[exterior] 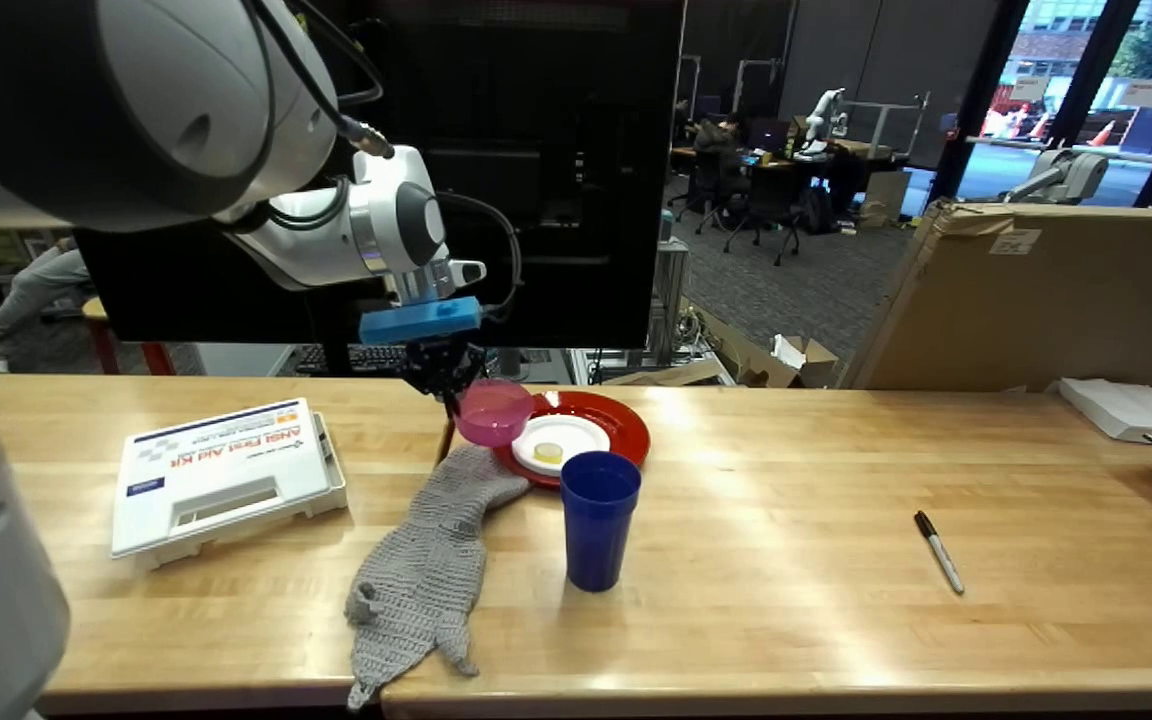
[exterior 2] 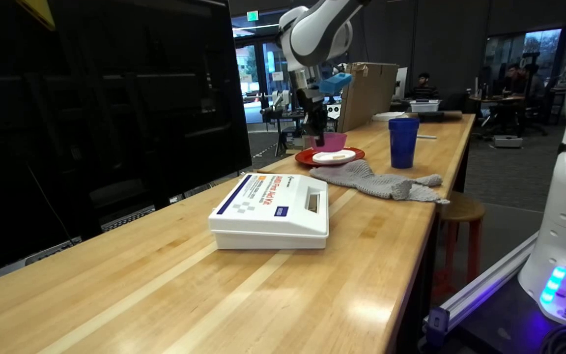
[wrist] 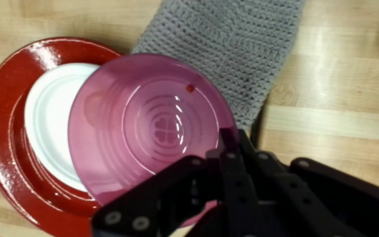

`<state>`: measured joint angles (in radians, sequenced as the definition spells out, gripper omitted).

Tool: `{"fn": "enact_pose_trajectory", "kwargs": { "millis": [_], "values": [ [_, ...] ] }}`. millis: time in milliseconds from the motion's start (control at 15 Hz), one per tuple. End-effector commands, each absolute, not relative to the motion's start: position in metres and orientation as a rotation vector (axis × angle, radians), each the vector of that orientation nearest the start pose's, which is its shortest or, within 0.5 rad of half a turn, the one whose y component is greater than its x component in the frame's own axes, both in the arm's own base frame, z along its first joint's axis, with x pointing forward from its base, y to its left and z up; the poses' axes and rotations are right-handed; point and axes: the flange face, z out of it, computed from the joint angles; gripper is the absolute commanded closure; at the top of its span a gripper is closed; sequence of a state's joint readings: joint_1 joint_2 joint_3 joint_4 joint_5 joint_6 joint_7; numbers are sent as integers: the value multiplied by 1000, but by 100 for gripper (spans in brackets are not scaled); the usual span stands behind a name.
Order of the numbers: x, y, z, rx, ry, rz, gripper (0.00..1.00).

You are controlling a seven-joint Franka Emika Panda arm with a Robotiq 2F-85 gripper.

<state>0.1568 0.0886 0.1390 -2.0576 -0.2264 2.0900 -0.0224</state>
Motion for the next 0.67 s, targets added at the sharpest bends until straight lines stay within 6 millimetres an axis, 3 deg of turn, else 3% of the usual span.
{"fn": "enact_pose_trajectory", "kwargs": {
  "millis": [0,333,600],
  "values": [
    [507,166,394,-3196,-575,107,99],
    [472,180,378,-3147,-391,195,99],
    [446,178,368,-3131,-281,279,99]
  ]
}}
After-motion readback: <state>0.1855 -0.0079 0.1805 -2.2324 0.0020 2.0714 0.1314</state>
